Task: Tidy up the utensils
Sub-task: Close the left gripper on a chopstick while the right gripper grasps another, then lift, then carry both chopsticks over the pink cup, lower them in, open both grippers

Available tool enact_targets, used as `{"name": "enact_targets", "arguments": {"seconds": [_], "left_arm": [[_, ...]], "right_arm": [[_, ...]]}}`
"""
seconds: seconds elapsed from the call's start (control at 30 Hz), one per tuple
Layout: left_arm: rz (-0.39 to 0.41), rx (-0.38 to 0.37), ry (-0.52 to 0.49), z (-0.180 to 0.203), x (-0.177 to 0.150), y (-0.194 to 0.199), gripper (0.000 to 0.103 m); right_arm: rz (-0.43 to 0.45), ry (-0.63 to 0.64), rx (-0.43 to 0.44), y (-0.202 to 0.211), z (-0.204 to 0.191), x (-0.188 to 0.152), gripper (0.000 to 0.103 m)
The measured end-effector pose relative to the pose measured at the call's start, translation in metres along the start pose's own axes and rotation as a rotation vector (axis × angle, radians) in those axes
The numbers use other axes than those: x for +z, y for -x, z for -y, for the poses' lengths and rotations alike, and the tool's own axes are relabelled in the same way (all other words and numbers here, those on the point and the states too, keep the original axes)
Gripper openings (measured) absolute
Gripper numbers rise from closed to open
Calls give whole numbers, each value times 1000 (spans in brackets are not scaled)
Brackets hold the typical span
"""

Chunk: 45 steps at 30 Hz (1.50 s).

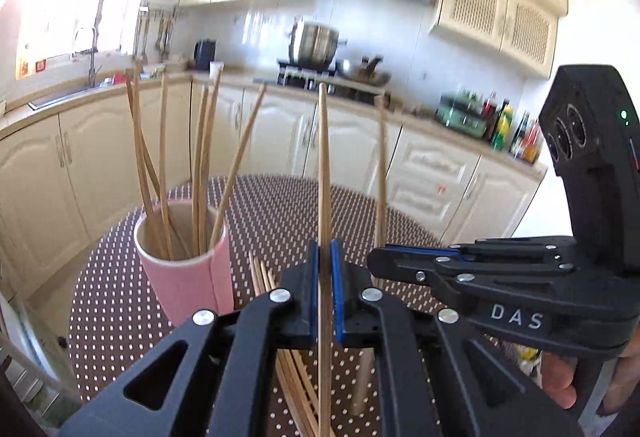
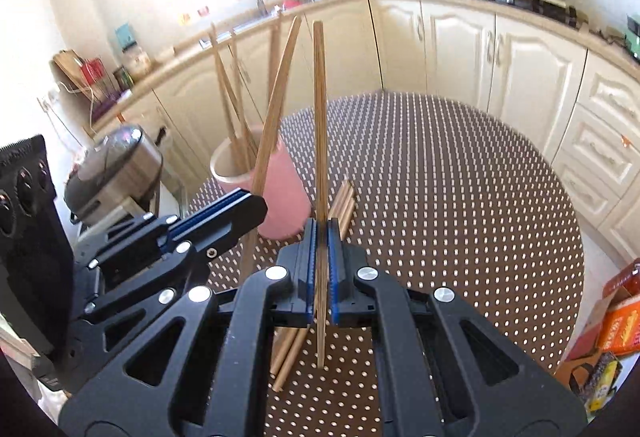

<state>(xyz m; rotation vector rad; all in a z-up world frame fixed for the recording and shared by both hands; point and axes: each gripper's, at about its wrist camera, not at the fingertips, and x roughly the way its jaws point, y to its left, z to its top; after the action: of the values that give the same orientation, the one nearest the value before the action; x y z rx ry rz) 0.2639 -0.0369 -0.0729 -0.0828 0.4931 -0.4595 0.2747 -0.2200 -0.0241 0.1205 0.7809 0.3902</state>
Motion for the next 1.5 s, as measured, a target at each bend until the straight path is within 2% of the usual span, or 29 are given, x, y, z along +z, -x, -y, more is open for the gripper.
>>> {"name": "enact_targets", "arguments": {"seconds": [0.17,0.27,0.6,0.87,1.07,1.17,1.4,1.5], "left_arm": [[129,-3,18,-8,11,23,6],[202,21,17,-9,17,31,6],[337,78,31,-36,36,49,6],[462,172,59,-66,62,55,6],[518,214,105,-82,76,48,6],[508,203,121,-89,79,36,6],[523,249,104,-96,74,14,6],[513,255,95,-97,71,7,6]], "right_arm": [[62,30,24,15,-18,12,6],[77,56,33,15,-35,20,6],[121,72,64,2,-61,42,6],[174,70,75,3,-69,59,6],[220,66,85,4,-70,75,6],[257,65,90,8,-70,82,6],[340,61,85,11,-72,95,6],[344,58,78,5,-73,97,6]]}}
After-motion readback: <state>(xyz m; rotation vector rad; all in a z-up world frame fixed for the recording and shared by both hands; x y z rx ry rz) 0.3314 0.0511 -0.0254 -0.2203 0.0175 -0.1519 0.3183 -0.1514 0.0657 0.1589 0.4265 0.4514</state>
